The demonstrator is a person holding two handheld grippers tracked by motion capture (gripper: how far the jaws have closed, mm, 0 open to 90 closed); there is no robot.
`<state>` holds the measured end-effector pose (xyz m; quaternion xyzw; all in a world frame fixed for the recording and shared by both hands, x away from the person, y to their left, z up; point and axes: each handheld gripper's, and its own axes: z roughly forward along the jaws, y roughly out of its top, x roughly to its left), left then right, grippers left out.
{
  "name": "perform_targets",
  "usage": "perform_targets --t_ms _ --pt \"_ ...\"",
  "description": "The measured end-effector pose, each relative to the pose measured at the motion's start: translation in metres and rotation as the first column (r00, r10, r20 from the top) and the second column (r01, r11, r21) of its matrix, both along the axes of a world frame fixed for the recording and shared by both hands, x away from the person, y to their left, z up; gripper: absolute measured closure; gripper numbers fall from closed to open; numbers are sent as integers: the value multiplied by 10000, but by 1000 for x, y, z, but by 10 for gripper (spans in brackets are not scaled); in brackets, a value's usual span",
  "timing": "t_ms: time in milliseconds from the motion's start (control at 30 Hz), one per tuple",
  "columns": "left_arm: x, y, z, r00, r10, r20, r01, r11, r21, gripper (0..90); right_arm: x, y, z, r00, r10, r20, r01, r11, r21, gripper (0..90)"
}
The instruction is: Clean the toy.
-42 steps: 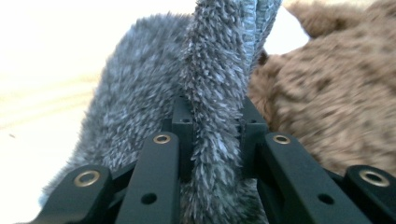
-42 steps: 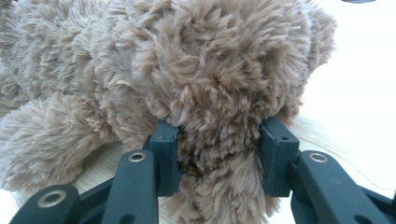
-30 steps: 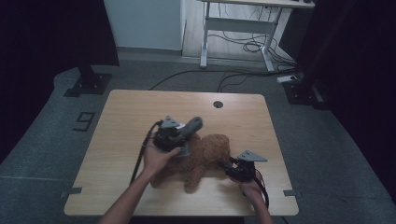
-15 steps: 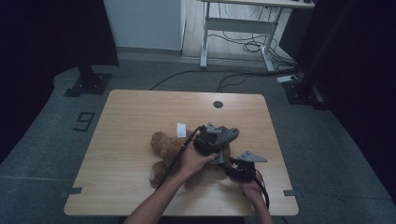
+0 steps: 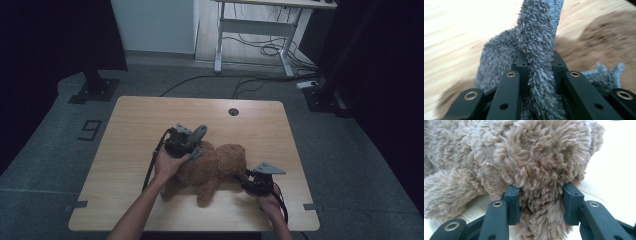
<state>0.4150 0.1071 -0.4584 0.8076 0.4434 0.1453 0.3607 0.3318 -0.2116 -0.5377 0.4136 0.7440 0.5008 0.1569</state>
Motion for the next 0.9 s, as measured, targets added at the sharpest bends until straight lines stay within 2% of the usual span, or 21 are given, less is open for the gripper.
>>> perform_targets --t_ms 100,200,267,300,367,400,433,467,500,567,667,767,833,900 --pt "1 24 -10 9993 227 -313 -232 9996 -180 747 0 0 0 10000 -13 -47 13 10000 -19 567" --pt "1 49 -27 9970 210 -742 -260 9975 -664 748 1 0 -1 10000 -49 -60 49 10000 -31 567" --pt "-1 59 -33 9960 183 -871 -271 9946 -1005 749 1 0 -1 9999 -79 -67 79 10000 -20 567" --pt "-1 60 -34 9960 181 -873 -272 9942 -1039 749 1 1 -1 9999 -92 -59 92 10000 -25 567" --pt "-3 62 -34 9972 169 -735 -225 9968 -765 748 1 1 -1 9999 -107 -63 106 9999 -28 567" --pt "-3 62 -34 9972 169 -735 -225 9968 -765 749 1 1 -1 9999 -109 -71 109 9999 -27 567" --pt "-5 64 -33 9978 317 -586 -337 9989 -328 748 1 1 -1 9999 -113 -85 113 9999 -22 567" --pt "-5 64 -33 9978 317 -586 -337 9989 -328 748 1 1 -1 9999 -113 -85 113 9999 -22 567" --pt "-6 67 -33 9972 575 -480 -577 9983 -36 748 0 0 -2 9999 -103 -100 102 9999 -27 567" --pt "-6 73 -34 9954 848 -450 -842 9963 157 747 1 0 -2 9999 -93 -112 93 10000 -14 567" --pt "-6 88 -39 9889 1385 -532 -1360 9895 488 745 1 0 -2 9999 -90 -130 90 9999 -48 567" --pt "-8 99 -42 9851 1620 -572 -1594 9861 475 746 1 -1 -3 9998 -97 -170 96 9999 -62 567" --pt "-12 101 -37 9869 1566 -378 -1557 9875 258 747 2 -1 -3 9998 -111 -164 111 9999 -57 567" --pt "-18 97 -24 9908 1350 -20 -1350 9908 -44 748 2 -1 -3 9998 -117 -181 116 9999 -65 567"
